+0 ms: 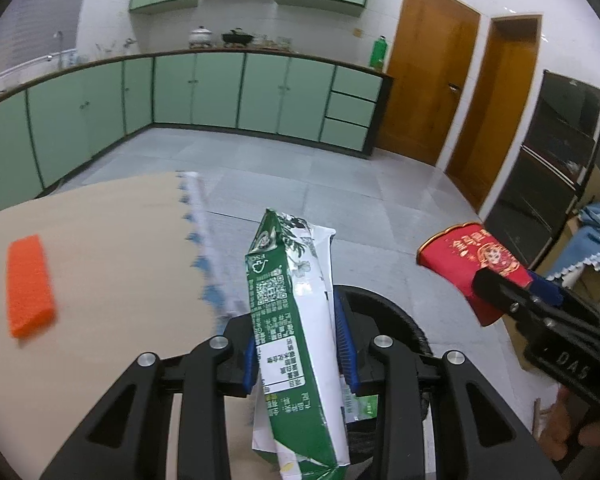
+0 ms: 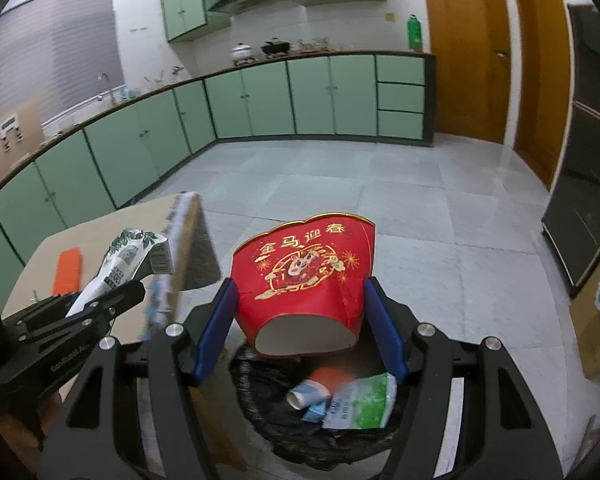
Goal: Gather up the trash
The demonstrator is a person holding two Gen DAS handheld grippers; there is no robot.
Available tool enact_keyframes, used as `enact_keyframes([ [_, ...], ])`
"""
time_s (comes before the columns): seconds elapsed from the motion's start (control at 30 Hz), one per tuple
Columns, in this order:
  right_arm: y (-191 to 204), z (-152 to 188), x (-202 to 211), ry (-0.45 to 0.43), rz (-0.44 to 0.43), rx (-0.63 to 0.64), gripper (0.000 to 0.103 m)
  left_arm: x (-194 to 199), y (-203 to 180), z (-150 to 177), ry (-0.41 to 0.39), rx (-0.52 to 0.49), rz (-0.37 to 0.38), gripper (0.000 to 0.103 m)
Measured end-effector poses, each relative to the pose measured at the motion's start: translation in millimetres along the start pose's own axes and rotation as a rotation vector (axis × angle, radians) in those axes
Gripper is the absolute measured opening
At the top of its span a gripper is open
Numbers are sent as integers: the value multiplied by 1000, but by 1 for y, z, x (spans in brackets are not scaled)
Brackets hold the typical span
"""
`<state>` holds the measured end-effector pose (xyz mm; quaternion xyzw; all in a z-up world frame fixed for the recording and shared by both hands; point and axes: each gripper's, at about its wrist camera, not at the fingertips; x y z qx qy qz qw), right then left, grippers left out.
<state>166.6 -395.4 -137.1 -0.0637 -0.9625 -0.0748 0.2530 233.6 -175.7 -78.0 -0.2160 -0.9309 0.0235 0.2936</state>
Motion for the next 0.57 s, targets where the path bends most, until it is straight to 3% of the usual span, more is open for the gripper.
enact_keyframes([
  [0.2,-25,19,-24,44,17,-30,64,-34,-34,5,34,-41,21,32],
  [0.4,-42,33,-43,89,31,-36,68,-65,-43,8,85,-60,36,33],
  [0.47,-47,36,-46,92,39,-44,69,-71,-44,10,99,-55,47,47],
  [0.57,-53,38,-46,91,51,-58,70,-79,-45,11,114,-40,64,50],
])
Point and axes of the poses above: each gripper's, at about its wrist camera, not at the fingertips, and x roughly against the way its jaws point, y to its left, z to its underside, and after that the axes turned 7 degrees about -y, right-handed
